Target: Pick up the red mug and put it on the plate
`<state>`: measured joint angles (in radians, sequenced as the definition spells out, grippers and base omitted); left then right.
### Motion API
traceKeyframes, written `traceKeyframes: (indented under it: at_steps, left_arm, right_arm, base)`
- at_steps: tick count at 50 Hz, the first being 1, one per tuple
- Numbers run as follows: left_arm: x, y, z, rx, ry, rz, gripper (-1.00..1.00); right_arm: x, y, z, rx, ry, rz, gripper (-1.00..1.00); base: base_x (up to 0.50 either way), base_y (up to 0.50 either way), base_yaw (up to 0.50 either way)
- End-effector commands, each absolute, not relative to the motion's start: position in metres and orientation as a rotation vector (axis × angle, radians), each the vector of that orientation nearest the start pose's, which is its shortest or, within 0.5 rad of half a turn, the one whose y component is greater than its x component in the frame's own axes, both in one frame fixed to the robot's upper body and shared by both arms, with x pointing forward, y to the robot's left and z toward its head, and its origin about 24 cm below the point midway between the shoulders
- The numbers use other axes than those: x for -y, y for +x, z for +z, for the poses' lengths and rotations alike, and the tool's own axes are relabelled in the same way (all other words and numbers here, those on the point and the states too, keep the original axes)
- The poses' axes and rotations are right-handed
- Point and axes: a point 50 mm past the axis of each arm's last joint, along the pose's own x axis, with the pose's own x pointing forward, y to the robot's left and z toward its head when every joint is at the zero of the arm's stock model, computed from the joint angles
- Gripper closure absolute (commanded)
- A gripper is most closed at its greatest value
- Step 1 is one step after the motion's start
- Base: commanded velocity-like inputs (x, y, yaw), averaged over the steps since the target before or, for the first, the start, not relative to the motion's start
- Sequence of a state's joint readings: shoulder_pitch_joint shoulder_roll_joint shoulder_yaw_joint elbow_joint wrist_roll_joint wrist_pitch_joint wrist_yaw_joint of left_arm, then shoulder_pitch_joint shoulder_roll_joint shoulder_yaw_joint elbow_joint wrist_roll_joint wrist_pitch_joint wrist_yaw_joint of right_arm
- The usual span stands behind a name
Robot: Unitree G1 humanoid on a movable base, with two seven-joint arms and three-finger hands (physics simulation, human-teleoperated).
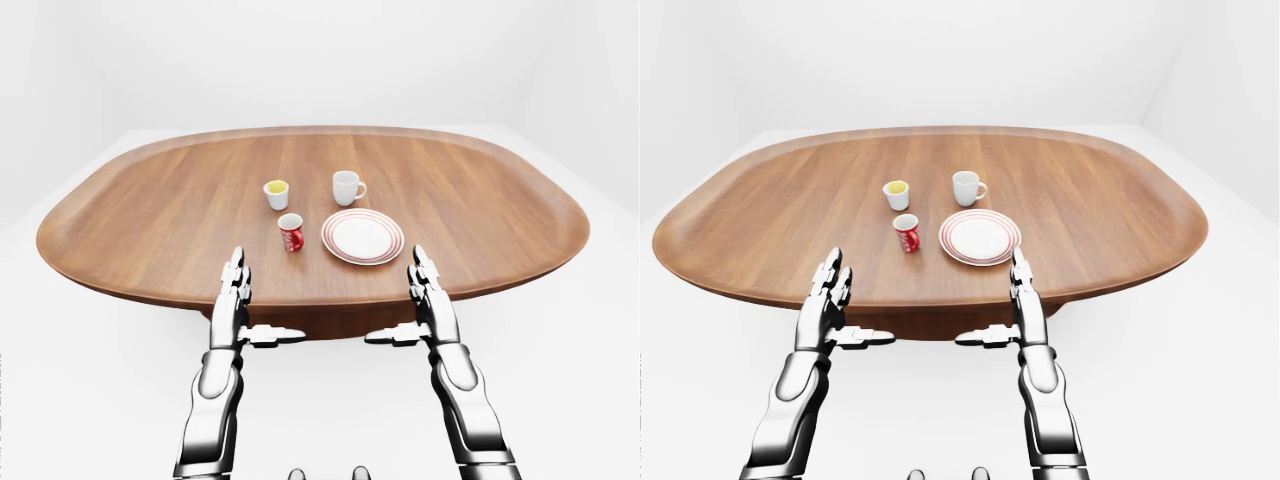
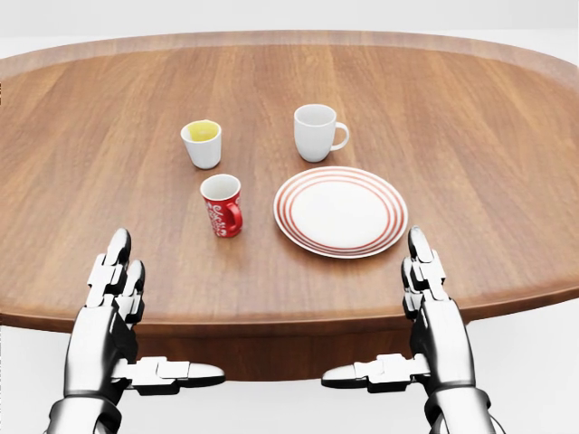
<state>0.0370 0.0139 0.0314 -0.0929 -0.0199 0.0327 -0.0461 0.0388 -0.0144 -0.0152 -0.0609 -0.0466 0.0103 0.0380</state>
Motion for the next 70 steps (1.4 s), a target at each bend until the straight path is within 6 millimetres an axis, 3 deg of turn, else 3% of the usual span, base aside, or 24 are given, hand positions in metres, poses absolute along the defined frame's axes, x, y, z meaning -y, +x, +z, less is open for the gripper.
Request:
traceKeyframes:
  at_steps: [1,17,27,34,43,50,55,62,70]
  left_arm:
    - [-0.159,0.246,0.053,0.027,-0.004,-0.008,-1.0]
    - [-0.159,0.246,0.053,0.027,-0.006,-0.007,-1.0]
    - [-0.158,0.259,0.053,0.008,-0.022,-0.024,-1.0]
    - [-0.159,0.27,0.08,0.105,-0.018,-0.029,-1.0]
    - [-0.158,0.284,0.115,0.233,0.016,-0.031,-1.0]
    - [-0.157,0.293,0.138,0.317,0.039,-0.032,-1.0]
    - [-0.158,0.3,0.143,0.325,0.047,-0.025,-1.0]
    - [-0.161,0.308,0.153,0.349,0.056,-0.009,-1.0]
    - [-0.162,0.31,0.169,0.405,0.061,-0.015,-1.0]
  right_arm:
    - [0.155,0.246,0.045,0.01,-0.062,0.015,-1.0]
    - [0.155,0.246,0.046,0.012,-0.061,0.017,-1.0]
    - [0.152,0.249,0.058,0.018,-0.064,0.019,-1.0]
    - [0.154,0.252,0.08,0.112,-0.067,0.012,-1.0]
    - [0.153,0.275,0.09,0.139,-0.085,0.008,-1.0]
    - [0.15,0.28,0.113,0.229,-0.104,0.055,-1.0]
    - [0.153,0.287,0.123,0.26,-0.123,0.065,-1.0]
    - [0.157,0.285,0.156,0.393,-0.167,0.06,-1.0]
    - [0.16,0.293,0.168,0.428,-0.181,0.069,-1.0]
  base:
    - [0.0,0.16,0.0]
    - [0.0,0.16,0.0]
    - [0.0,0.02,0.0]
    - [0.0,0.0,0.0]
    - [0.0,0.0,0.0]
    - [0.0,0.0,0.0]
    - [0.0,0.0,0.0]
    - [0.0,0.0,0.0]
    - [0.0,0.0,0.0]
